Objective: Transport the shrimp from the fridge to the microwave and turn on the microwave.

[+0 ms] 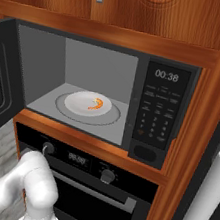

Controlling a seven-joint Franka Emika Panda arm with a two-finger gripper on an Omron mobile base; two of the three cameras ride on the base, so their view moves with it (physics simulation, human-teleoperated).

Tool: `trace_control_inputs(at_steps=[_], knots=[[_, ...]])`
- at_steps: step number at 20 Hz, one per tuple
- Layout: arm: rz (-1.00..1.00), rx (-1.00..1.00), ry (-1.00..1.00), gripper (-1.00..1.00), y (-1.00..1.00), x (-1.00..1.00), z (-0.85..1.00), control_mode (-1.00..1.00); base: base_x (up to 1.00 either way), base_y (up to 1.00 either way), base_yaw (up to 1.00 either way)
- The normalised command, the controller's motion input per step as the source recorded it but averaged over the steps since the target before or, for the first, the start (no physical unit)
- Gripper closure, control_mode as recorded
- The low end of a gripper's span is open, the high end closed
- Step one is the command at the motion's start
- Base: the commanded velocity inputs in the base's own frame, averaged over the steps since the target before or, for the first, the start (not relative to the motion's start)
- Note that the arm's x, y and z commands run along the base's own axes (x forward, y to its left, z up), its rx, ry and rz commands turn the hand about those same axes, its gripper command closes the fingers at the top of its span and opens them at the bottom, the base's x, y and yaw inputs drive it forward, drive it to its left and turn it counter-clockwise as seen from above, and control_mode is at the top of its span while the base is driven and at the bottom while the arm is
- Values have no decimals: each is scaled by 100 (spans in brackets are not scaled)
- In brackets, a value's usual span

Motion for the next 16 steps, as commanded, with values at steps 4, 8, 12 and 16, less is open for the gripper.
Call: trace_control_inputs(at_steps=[4,8,12,16], knots=[[-23,0,22,-100,27,10,-100,-100,0,0,0],[-21,0,32,-100,18,12,-100,-100,0,0,0],[-22,-16,22,-100,0,9,-100,-100,0,0,0],[-28,-2,38,-100,17,35,-100,-100,0,0,0]])
